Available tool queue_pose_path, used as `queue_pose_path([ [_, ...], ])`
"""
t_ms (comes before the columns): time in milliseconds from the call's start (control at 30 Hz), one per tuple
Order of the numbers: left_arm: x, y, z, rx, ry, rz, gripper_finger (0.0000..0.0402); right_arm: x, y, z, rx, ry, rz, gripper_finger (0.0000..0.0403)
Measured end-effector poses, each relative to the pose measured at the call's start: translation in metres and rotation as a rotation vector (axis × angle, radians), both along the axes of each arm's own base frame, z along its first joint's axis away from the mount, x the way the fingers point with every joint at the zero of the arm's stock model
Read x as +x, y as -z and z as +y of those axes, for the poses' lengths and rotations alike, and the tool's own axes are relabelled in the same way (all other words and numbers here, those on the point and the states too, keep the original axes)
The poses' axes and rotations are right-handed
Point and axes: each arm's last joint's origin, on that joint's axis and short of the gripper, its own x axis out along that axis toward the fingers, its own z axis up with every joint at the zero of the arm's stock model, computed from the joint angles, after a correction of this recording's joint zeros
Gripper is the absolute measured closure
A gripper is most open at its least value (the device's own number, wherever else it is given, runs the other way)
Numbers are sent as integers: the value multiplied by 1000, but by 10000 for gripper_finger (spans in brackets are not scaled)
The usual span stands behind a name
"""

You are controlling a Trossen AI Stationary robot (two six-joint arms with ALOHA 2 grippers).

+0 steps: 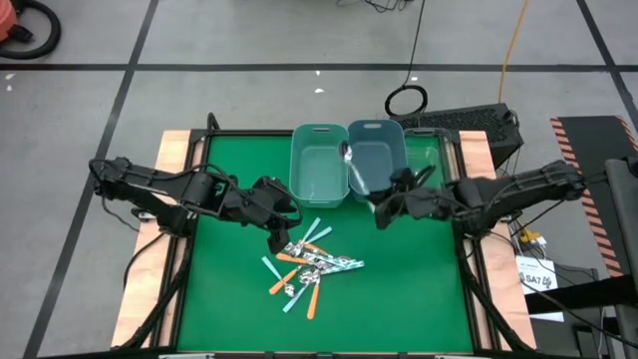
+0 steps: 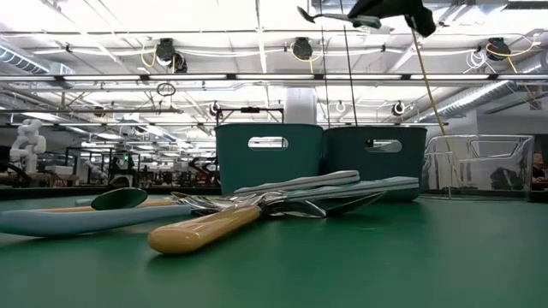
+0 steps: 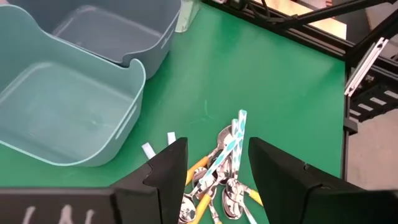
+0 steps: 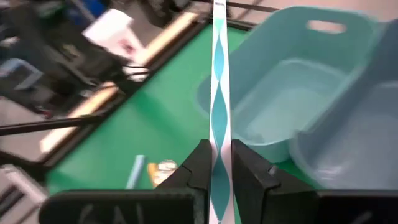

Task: Sort silverware by color (type)
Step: Put the green spoon into the transparent bin

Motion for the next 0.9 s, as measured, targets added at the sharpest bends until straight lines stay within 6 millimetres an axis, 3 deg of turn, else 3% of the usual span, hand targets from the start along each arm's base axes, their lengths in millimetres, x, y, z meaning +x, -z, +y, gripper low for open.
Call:
queue_pose_path([
  [300,0,0,2,24,-4,0,225,-20,-26,-29,-21,120,168,370],
  [900,1,0,6,22,-25,-1,225,-53,-15,-52,42,324,382,370],
])
